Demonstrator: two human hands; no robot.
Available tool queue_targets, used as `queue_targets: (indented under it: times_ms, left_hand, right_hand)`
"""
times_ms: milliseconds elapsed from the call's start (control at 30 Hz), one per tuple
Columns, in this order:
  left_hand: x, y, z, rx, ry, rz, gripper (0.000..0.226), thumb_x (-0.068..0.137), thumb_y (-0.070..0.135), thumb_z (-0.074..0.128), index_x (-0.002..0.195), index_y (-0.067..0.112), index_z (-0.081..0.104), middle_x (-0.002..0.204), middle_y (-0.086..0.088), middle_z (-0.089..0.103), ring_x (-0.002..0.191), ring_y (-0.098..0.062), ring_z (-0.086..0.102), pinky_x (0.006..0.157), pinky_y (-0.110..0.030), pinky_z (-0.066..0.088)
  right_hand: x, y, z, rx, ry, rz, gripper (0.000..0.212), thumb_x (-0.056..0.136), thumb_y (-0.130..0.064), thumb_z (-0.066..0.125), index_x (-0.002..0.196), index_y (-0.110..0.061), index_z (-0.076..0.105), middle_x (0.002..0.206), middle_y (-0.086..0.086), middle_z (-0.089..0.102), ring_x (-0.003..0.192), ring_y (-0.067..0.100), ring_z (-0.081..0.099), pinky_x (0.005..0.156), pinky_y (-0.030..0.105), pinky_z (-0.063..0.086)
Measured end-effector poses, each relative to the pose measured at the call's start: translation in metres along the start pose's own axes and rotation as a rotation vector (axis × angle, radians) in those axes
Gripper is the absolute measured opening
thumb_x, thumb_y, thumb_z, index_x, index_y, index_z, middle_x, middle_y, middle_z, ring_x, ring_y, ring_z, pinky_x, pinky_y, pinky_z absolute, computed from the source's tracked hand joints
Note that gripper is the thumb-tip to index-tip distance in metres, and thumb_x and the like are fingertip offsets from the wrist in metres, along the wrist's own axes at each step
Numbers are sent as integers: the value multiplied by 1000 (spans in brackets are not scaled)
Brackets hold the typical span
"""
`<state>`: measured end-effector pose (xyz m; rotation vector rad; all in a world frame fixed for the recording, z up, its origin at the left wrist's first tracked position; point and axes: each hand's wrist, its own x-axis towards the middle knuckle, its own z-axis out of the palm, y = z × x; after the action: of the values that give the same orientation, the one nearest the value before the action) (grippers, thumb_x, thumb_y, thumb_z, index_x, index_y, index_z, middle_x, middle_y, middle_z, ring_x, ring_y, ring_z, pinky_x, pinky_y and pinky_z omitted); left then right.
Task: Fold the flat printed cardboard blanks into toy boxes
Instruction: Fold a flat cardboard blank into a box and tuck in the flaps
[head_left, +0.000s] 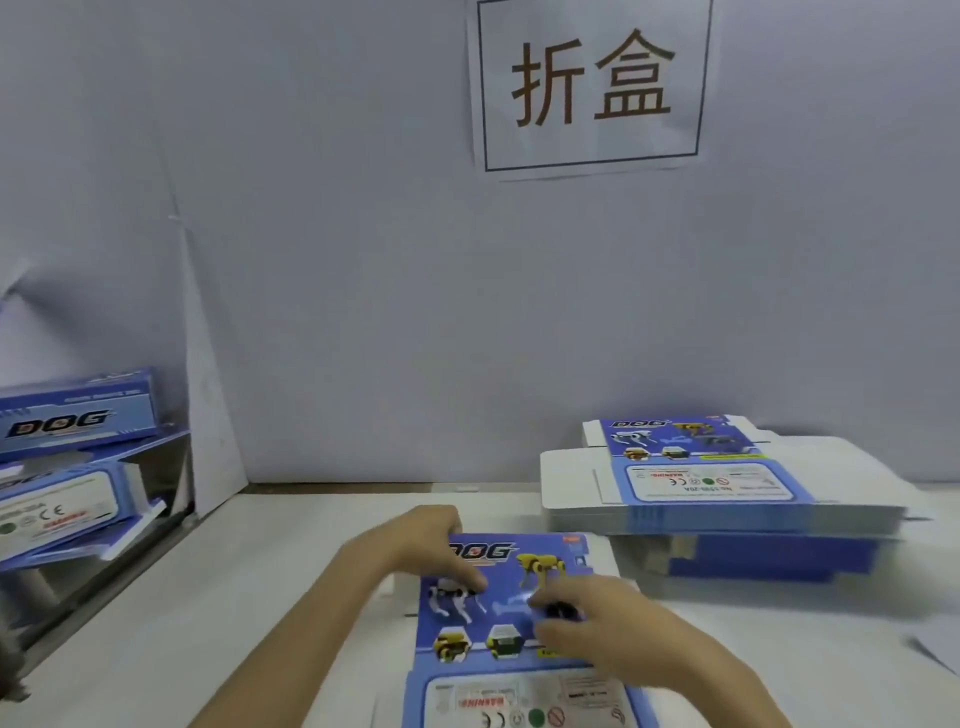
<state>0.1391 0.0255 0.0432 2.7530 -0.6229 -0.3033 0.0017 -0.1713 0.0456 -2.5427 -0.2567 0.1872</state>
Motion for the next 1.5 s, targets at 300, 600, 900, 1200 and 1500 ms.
queue_targets:
  times_ms: [300,600,900,1200,1500]
  left_hand:
    - [-88,16,-71,-1057,551,273,16,71,30,70,86,30,72,87,-3,76,70,-20,73,52,-23,55]
    - [-94,69,-17,-933,677,317,59,89,47,49,144,53,26,124,33,56,112,5,58,94,-29,52]
    - [-94,76,-8,-917,601,319,71,82,60,44,147,49,20,143,20,46,130,-9,47,108,-45,41]
    - [-96,75,-13,-935,606,345,64,84,59,42,145,51,25,129,25,56,112,3,59,85,-23,56]
    - [-104,99,4,-945,543,385,50,74,65,45,123,68,35,113,42,57,104,12,58,73,-6,49]
  right_hand:
    - [-35,-20,-49,257,1190,-166,46,92,-15,59,135,-28,48,138,-10,47,127,1,39,102,14,35]
    - [-30,-24,-48,955,948,-242,49,85,-32,62,132,-33,47,112,-14,65,97,7,66,61,20,56]
    - [-31,-13,-57,1010,893,-263,47,71,-47,70,114,-33,56,99,-20,69,89,3,68,55,19,54]
    - [-29,-12,-58,990,757,-271,62,57,-60,69,111,-35,52,95,-16,72,84,3,70,56,15,53]
    - [-26,-9,-48,1005,447,-279,78,51,-72,71,116,-29,62,109,-1,72,103,18,68,84,39,54]
